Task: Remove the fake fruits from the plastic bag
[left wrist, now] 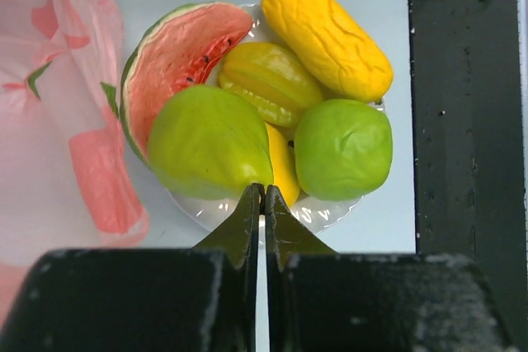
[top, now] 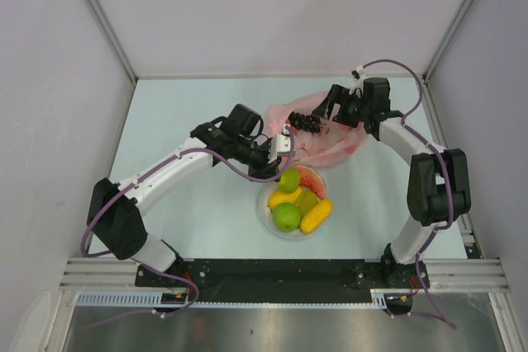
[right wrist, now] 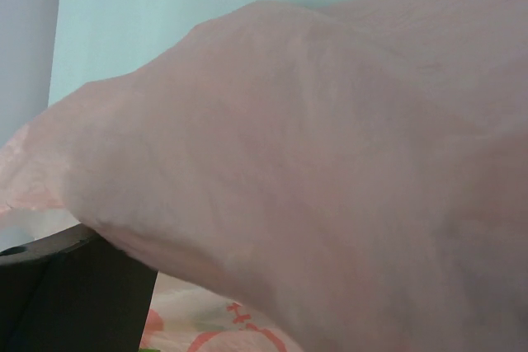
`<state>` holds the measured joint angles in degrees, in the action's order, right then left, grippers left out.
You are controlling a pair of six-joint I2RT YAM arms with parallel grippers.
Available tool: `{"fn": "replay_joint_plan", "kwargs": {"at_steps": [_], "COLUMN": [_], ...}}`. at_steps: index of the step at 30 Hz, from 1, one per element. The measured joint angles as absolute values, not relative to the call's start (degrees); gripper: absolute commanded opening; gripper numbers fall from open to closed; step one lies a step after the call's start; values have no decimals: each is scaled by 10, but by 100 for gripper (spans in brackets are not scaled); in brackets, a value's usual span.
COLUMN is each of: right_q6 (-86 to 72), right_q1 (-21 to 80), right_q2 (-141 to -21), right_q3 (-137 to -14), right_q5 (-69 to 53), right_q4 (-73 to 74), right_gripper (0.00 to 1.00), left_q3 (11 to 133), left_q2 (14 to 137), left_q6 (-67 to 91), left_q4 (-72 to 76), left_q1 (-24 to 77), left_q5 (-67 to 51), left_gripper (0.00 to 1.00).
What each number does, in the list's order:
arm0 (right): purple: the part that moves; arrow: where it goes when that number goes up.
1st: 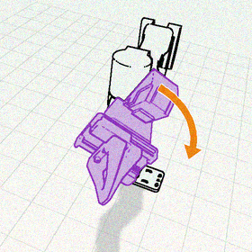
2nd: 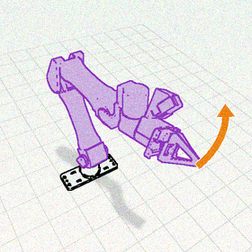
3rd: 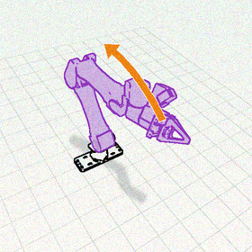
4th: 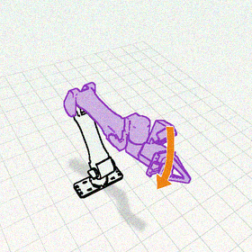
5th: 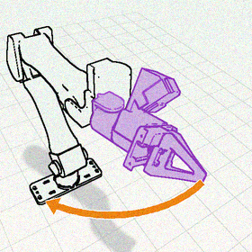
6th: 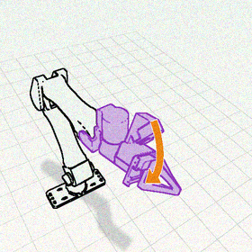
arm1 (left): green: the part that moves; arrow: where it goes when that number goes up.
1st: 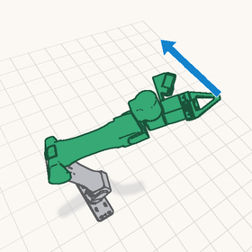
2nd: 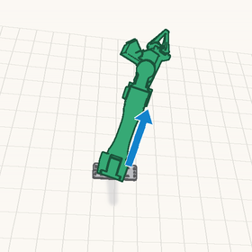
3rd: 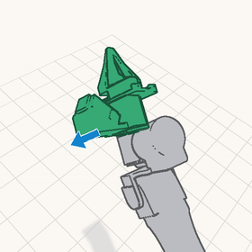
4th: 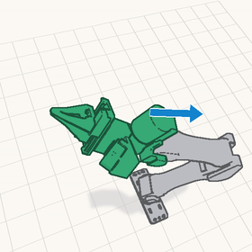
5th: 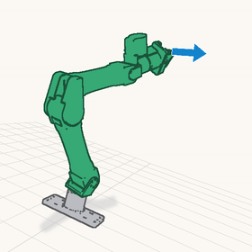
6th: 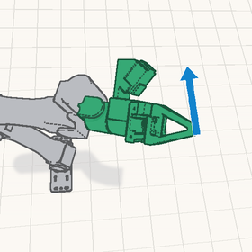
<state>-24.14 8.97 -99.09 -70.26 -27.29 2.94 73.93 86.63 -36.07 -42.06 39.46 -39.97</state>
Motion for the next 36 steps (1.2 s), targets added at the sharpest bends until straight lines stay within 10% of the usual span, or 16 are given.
{"fn": "replay_joint_plan", "kwargs": {"at_steps": [17,27,36], "right_q6": [-239,-239,-239], "right_q1": [102,102,102], "right_q2": [-1029,-1036,-1036], "right_q3": [-702,-702,-702], "right_q5": [-274,-274,-274], "right_q4": [27,22,22], "right_gripper": [100,100,100], "left_q3": [740,744,744], "left_q2": [925,946,944], "left_q6": [-369,-364,-359], "left_q4": [-399,-403,-400], "left_q1": [408,408,403], "left_q5": [-494,-501,-489], "left_gripper": [0,43,59]}}
